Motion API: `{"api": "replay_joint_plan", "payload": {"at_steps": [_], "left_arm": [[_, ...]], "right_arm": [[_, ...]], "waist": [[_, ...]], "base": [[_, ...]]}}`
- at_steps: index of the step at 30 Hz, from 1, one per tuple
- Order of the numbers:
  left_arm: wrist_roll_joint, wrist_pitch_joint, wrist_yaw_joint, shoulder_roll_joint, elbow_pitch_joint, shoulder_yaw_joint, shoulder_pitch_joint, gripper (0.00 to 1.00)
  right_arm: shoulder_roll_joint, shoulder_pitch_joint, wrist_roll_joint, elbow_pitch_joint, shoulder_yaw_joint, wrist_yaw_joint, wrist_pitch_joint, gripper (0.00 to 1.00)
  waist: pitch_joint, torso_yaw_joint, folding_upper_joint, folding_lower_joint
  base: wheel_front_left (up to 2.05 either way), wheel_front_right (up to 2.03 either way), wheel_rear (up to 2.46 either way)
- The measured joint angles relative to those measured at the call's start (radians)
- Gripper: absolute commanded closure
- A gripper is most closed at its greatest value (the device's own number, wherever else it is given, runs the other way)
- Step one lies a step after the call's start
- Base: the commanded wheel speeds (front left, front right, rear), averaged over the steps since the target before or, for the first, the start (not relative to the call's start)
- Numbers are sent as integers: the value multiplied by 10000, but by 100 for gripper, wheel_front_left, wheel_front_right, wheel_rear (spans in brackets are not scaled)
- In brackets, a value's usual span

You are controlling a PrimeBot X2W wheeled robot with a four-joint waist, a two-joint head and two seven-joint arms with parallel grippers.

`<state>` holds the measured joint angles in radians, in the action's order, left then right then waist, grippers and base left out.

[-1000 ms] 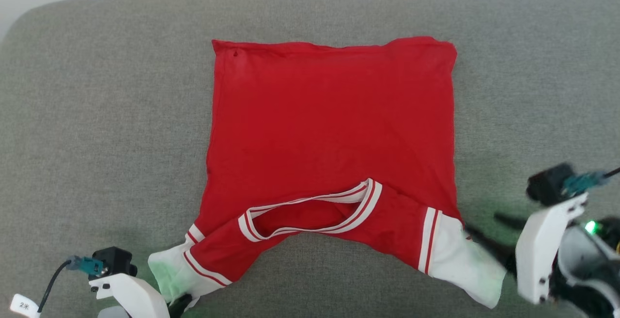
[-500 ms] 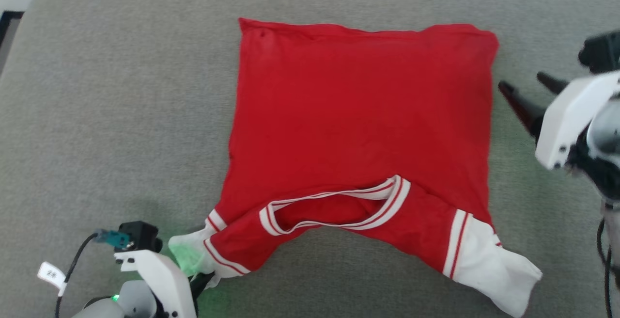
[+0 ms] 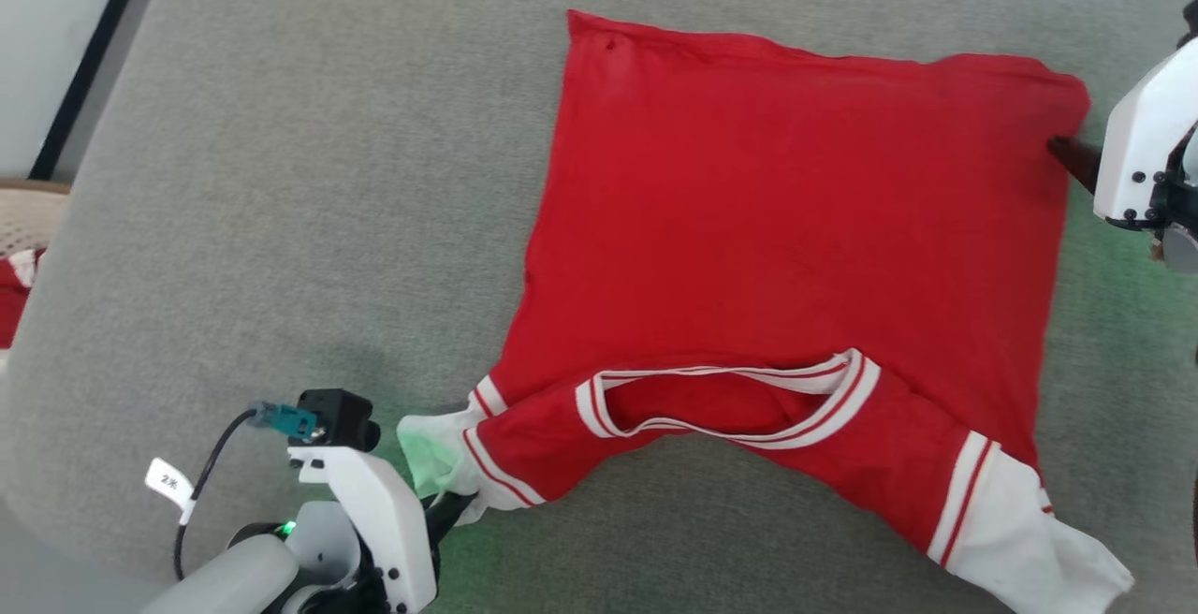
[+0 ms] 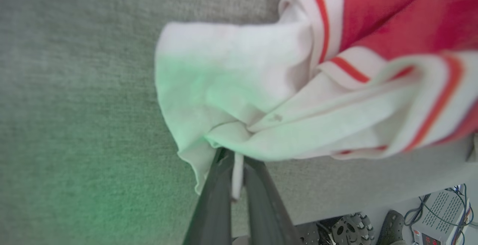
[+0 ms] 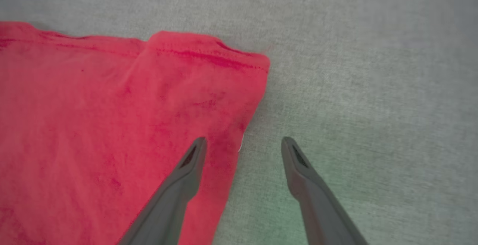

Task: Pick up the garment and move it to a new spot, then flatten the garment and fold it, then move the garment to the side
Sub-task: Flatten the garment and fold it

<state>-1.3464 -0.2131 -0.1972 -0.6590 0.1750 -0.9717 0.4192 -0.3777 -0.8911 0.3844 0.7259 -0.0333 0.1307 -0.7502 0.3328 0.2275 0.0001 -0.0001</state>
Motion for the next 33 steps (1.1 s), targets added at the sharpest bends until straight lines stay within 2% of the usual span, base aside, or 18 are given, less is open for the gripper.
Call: {"api": "replay_joint_plan", "payload": {"at_steps": [7,8,9,10,11,17,20,27,31,33], "left_arm": [[13,-67,345,380,385,-75,267,100],[13,-67,389,424,441,-73,278,100],[13,-63,435,470,499,-69,295,100],[13,-56,460,510,560,-69,305,100],[13,-56,495,541,623,-69,316,100],[-6,23,667,560,901,-27,324,100],[-54,119,713,412,999,50,238,100],[-111,259,617,27,947,242,64,100],[-142,336,447,-174,823,360,17,100],[-151,364,424,-230,780,395,2,100]], "right_arm": [[102,-681,-499,1937,194,2,-414,0],[98,-774,-554,2176,221,2,-499,9],[84,-854,-621,2351,199,0,-541,49],[69,-894,-681,2477,173,2,-522,79],[54,-927,-698,2552,111,0,-485,100],[48,-1034,-575,2533,-479,2,-107,100],[-48,-959,-90,1973,-1277,2,-215,100],[-662,35,1442,-543,-2713,2,-750,100],[-1131,1133,2391,-2314,-3064,2,-1252,100],[-1233,1487,2596,-2784,-3081,2,-1392,100]], "waist": [[84,472,0,1],[87,515,0,0],[87,549,0,0],[85,576,0,0],[80,595,0,0],[14,459,0,0],[-110,149,0,0],[-388,-630,0,0],[-544,-1133,0,0],[-582,-1261,0,0]], "base": [[0,0,0],[0,0,0],[0,0,0],[0,0,0],[0,0,0],[0,0,0],[0,0,0],[0,0,0],[0,0,0],[0,0,0]]}}
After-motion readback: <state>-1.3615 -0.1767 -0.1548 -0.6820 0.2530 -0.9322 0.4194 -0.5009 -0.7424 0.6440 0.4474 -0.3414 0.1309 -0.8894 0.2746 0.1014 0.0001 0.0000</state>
